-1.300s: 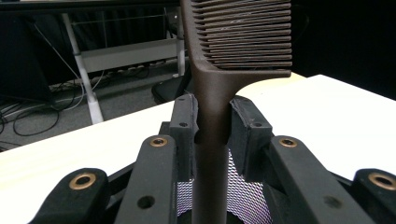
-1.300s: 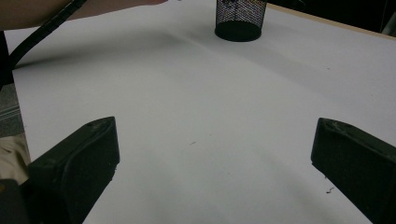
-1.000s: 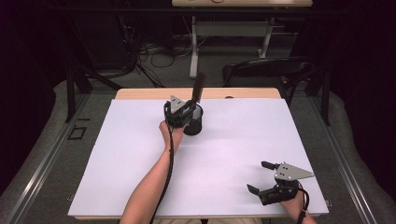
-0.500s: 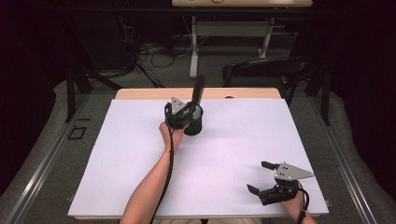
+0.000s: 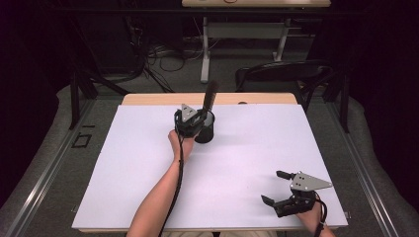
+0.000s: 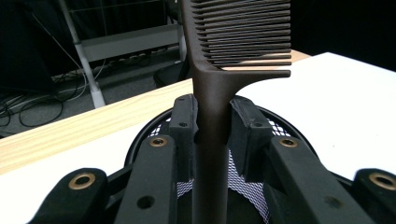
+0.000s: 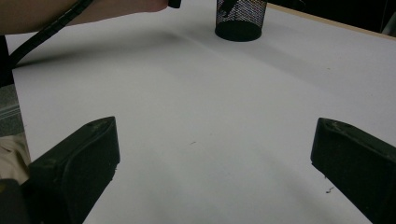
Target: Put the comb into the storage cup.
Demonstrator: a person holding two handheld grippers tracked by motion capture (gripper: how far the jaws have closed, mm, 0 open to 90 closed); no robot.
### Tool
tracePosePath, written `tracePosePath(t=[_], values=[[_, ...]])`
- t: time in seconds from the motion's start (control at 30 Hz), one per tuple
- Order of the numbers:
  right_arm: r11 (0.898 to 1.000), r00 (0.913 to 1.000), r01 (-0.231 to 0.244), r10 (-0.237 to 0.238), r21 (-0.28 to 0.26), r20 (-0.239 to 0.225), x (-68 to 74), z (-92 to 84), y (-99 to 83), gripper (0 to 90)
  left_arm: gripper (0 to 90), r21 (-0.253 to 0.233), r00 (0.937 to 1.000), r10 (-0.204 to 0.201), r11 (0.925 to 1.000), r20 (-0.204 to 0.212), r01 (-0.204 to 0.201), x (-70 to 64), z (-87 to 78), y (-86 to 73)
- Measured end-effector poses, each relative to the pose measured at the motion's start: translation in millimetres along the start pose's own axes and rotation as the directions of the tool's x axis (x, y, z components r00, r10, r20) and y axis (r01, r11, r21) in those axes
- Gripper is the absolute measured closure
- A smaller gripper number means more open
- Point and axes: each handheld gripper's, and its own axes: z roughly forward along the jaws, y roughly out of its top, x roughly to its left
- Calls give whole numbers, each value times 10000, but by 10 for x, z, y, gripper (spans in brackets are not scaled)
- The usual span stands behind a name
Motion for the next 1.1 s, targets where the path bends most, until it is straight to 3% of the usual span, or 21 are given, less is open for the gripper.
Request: tracePosePath(t=[0.33,0.57,0.67,1.1], values=[[10000,10000,6,-6,14,0,0,0,0,9,701,93,10000,50,9999,-9,-50,-18,-4,-21],[10000,10000,10,-10,46,10,3,-6,2,9,450,-25,9999,160,9999,-4,-160,-24,-73,16],[10000,10000,16,-16,58,15,5,-8,3,9,387,4,9999,98,10000,94,-98,-9,-108,19],[10000,10000,9,-9,66,3,3,2,1,9,174,583,9978,506,9969,429,-531,22,-294,63]])
